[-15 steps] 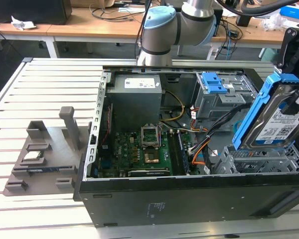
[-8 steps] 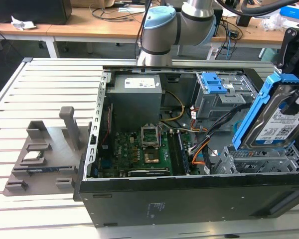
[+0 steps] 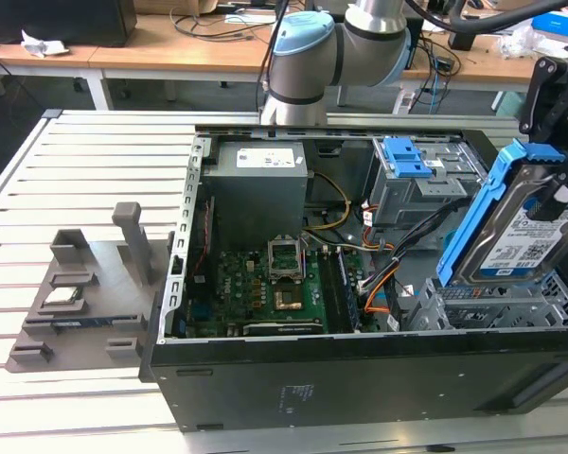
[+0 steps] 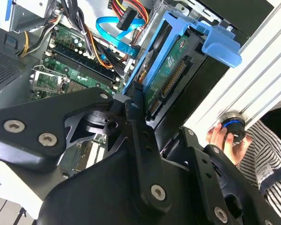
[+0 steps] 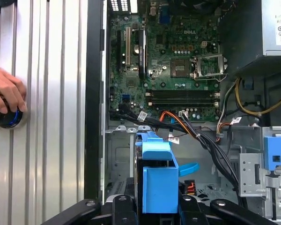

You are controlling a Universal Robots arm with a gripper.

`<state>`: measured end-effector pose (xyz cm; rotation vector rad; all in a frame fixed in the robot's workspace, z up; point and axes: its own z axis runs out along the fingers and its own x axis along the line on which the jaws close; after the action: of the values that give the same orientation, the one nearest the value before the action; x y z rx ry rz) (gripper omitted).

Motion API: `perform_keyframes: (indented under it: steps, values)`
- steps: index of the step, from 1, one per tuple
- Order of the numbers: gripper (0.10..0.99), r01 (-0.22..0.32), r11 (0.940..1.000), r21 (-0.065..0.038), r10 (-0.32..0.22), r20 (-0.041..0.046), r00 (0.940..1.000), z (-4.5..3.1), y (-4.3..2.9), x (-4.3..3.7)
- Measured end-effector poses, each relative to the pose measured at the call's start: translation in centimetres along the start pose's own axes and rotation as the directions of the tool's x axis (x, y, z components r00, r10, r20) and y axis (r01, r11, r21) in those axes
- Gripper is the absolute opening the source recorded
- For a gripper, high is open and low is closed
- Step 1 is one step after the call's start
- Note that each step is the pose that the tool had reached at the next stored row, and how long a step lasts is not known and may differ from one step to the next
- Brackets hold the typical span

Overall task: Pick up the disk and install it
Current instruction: 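Insert the disk into the insertion slot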

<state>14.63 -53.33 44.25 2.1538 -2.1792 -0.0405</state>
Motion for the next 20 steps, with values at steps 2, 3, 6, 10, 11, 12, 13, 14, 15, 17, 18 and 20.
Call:
perform_keyframes:
  steps: [2,3,6,10,11,12,13,14,15,17,18,20]
  values:
    - [0.361,-0.013,0.9999,0.000,0.013,0.0009,0.9999,0.20,-0.01,-0.01]
    - [0.361,-0.021,0.9998,-0.001,0.021,0.0014,0.9998,0.29,-0.01,-0.01]
    - [0.361,-0.030,0.9995,-0.001,0.030,0.0021,0.9995,0.49,-0.03,-0.02]
    - [0.361,-0.030,0.9995,-0.001,0.030,0.0010,0.9995,0.77,-0.09,-0.03]
    - [0.361,-0.030,0.9995,-0.001,0.030,-0.0007,0.9995,0.88,-0.17,-0.03]
    - [0.361,-0.031,0.9995,-0.001,0.031,-0.0036,0.9995,1.06,-0.21,0.02]
    - [0.361,-0.031,0.9995,-0.001,0.031,-0.0041,0.9995,1.16,-0.22,0.04]
    - [0.361,-0.031,0.9995,-0.001,0.031,-0.0043,0.9995,1.24,-0.22,0.04]
    - [0.361,-0.031,0.9995,-0.001,0.031,-0.0042,0.9995,1.32,-0.23,0.03]
    - [0.361,-0.031,0.9995,-0.001,0.031,-0.0043,0.9995,1.53,-0.24,0.03]
    - [0.361,-0.031,0.9995,-0.001,0.031,-0.0043,0.9995,1.70,-0.26,0.02]
    - [0.361,-0.030,0.9995,-0.001,0.030,-0.0043,0.9995,1.92,-0.27,0.01]
